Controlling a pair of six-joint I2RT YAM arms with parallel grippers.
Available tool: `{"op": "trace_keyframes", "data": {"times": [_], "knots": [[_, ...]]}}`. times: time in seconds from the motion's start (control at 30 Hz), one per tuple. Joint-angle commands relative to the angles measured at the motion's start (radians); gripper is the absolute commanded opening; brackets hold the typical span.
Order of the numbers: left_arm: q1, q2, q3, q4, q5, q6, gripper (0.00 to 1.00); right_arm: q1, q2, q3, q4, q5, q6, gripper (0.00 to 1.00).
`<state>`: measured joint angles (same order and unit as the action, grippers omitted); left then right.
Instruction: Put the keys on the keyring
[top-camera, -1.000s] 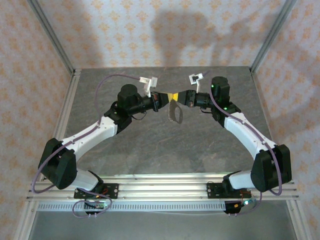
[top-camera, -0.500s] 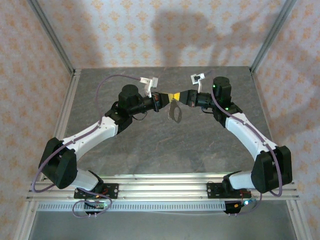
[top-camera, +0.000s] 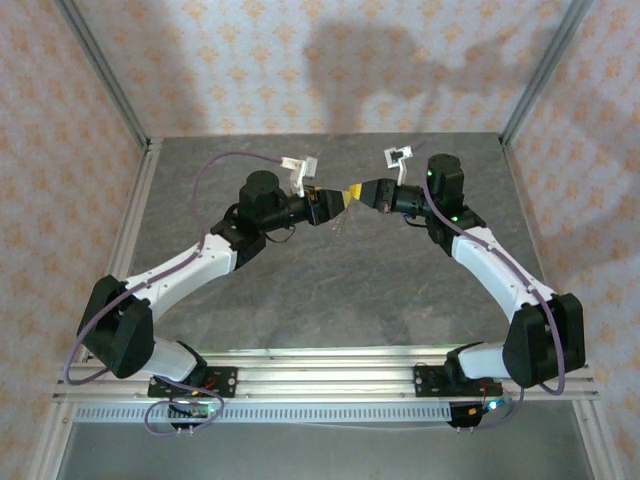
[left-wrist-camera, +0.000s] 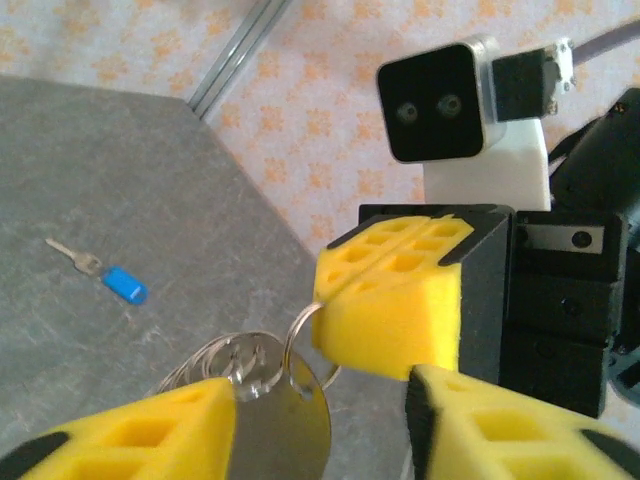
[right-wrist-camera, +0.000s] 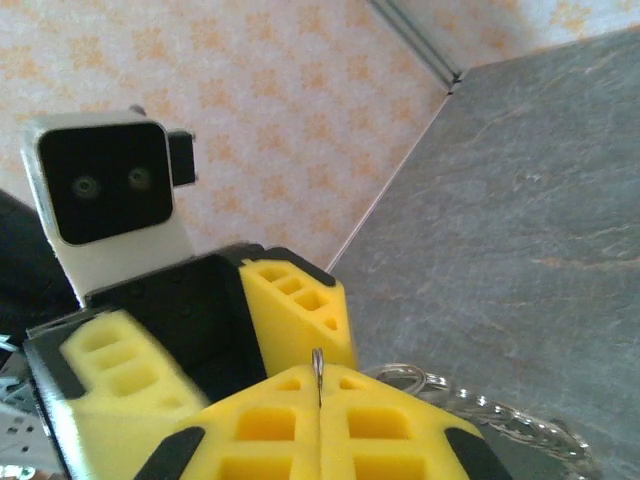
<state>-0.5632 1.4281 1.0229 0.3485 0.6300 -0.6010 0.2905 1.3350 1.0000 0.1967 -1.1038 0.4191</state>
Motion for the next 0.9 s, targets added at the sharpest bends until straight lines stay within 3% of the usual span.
{"op": "trace_keyframes", "data": {"times": [0.0, 0.13, 0.4, 0.67, 0.87], "knots": [[0.004, -0.065, -0.023, 0.031, -0.070, -0.033, 0.60, -0.005, -0.044, -0.010, 0.092, 0.042, 0.006, 0.00], [0.025, -0.081, -0.049, 0.063, -0.097, -0.068, 0.61, -0.005, -0.052, -0.021, 0.121, 0.055, 0.018, 0.00], [0.066, -0.007, -0.031, 0.230, 0.024, -0.177, 0.33, -0.004, -0.071, -0.055, 0.250, 0.080, 0.093, 0.00], [0.053, 0.040, 0.025, 0.286, 0.066, -0.212, 0.34, -0.004, -0.063, -0.109, 0.460, 0.096, 0.249, 0.00], [0.034, 0.064, 0.043, 0.310, 0.063, -0.218, 0.34, -0.004, -0.050, -0.112, 0.501, 0.096, 0.284, 0.00]]}}
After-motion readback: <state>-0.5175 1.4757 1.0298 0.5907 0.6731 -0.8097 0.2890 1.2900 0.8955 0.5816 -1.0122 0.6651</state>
